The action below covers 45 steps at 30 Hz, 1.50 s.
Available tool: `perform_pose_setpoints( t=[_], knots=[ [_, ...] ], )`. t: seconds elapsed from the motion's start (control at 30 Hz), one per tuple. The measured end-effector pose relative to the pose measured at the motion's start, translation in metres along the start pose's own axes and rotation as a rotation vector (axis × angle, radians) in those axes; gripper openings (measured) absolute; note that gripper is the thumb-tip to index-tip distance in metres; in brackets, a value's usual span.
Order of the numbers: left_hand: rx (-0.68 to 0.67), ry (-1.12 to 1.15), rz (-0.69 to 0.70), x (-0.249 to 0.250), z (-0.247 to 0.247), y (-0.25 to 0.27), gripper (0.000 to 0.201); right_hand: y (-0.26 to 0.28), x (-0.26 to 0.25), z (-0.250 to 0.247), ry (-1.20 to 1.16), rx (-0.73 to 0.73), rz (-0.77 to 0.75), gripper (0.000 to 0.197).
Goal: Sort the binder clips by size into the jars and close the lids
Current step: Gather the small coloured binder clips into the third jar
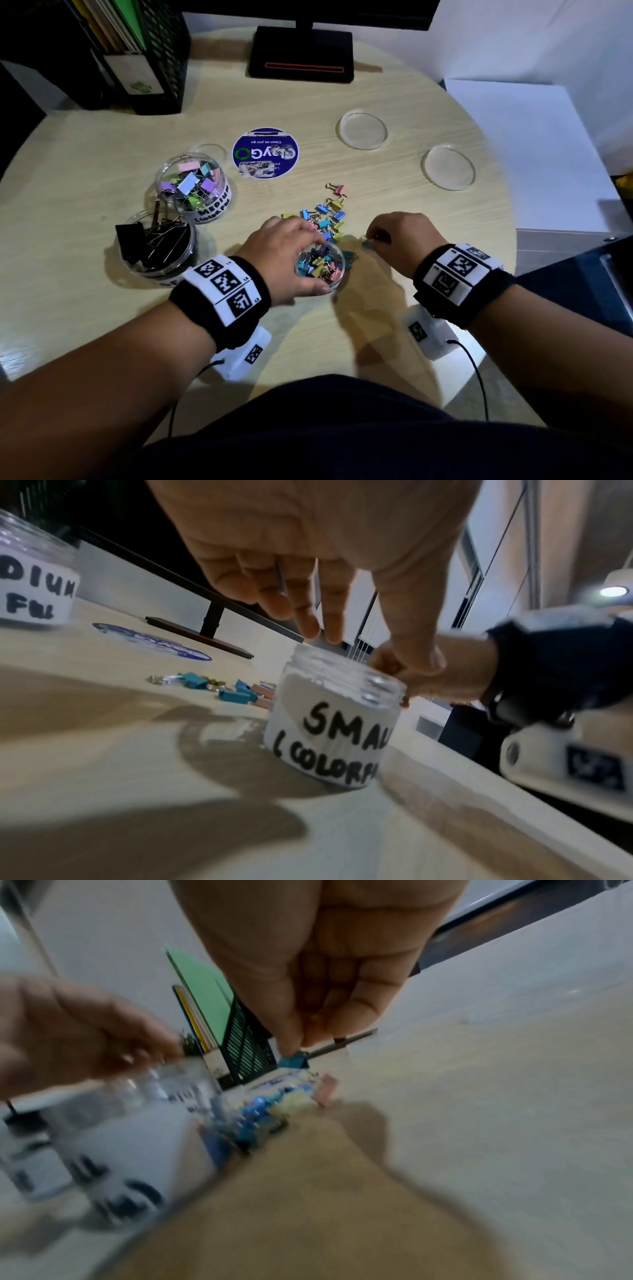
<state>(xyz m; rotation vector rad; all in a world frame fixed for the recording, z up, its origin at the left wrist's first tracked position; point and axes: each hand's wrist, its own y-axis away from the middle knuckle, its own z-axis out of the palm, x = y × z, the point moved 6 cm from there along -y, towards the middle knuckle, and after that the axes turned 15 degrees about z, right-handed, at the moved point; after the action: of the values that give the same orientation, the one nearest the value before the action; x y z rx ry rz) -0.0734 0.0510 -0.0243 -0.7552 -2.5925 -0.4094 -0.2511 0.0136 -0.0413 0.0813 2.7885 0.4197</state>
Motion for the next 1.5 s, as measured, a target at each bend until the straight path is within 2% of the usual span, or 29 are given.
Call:
perform_pose_setpoints(
  t=[0.1,0.23,0.33,0.4,0.47,0.5,0.57,0.63,0.73,0.93,1.03,1.13,1.2,1.3,1.37,1.5],
  knots=[
    [-0.05,-0.088,-0.016,-0.004,0.003,-0.001,0.085,0.014,-0.016,-0.015,-0.19,0.067,-0.035,0.016],
    [-0.042,-0.082,-0.048,-0.009,0.007,-0.005,0.086,0.029,-0.042,-0.01,-0.264,-0.01,-0.145,0.015],
    [-0.044,-0.062,-0.041,-0.009,0.007,-0.005,0.082,0.025,-0.04,-0.003,-0.256,-0.033,-0.139,0.014],
    [0.024,0.045,-0.051,-0.013,0.006,-0.002,0.063,0.013,-0.029,-0.003,-0.214,0.017,-0.098,0.017],
    [0.169,0.183,-0.097,-0.023,0.001,0.003,0.036,0.0,-0.015,0.001,-0.117,0.02,-0.041,0.022],
    [0.227,0.206,-0.131,-0.029,-0.002,0.005,0.026,-0.008,-0.008,0.007,-0.054,-0.009,-0.024,0.025],
    [0.262,0.15,-0.205,-0.043,-0.007,0.006,0.019,-0.015,0.0,0.023,0.114,-0.121,-0.014,0.031],
    [0.215,0.082,-0.267,-0.057,-0.008,0.002,0.022,-0.015,0.004,0.035,0.252,-0.192,-0.022,0.033],
    [0.108,0.006,-0.311,-0.069,-0.006,-0.004,0.031,-0.013,0.005,0.034,0.268,-0.177,-0.018,0.029],
    [0.042,-0.061,-0.316,-0.067,-0.001,-0.016,0.038,-0.007,0.0,0.03,0.327,-0.159,-0.023,0.018],
    [-0.05,-0.119,-0.291,-0.064,0.003,-0.024,0.047,-0.008,0.001,0.028,0.32,-0.195,0.037,0.008],
    [-0.144,-0.176,-0.276,-0.061,0.006,-0.028,0.05,-0.006,-0.003,0.019,0.188,-0.173,0.06,0.02],
    [-0.186,-0.213,-0.269,-0.058,0.008,-0.029,0.043,0.002,-0.019,0.008,0.037,-0.088,-0.022,0.025],
    [-0.21,-0.266,-0.234,-0.055,0.014,-0.027,0.031,0.021,-0.048,-0.003,-0.132,-0.038,-0.207,0.012],
    [-0.197,-0.276,-0.219,-0.054,0.016,-0.024,0.028,0.029,-0.058,0.0,-0.148,-0.057,-0.259,0.008],
    [-0.203,-0.265,-0.233,-0.054,0.016,-0.02,0.028,0.022,-0.048,0.003,-0.185,-0.025,-0.191,0.015]
  ],
)
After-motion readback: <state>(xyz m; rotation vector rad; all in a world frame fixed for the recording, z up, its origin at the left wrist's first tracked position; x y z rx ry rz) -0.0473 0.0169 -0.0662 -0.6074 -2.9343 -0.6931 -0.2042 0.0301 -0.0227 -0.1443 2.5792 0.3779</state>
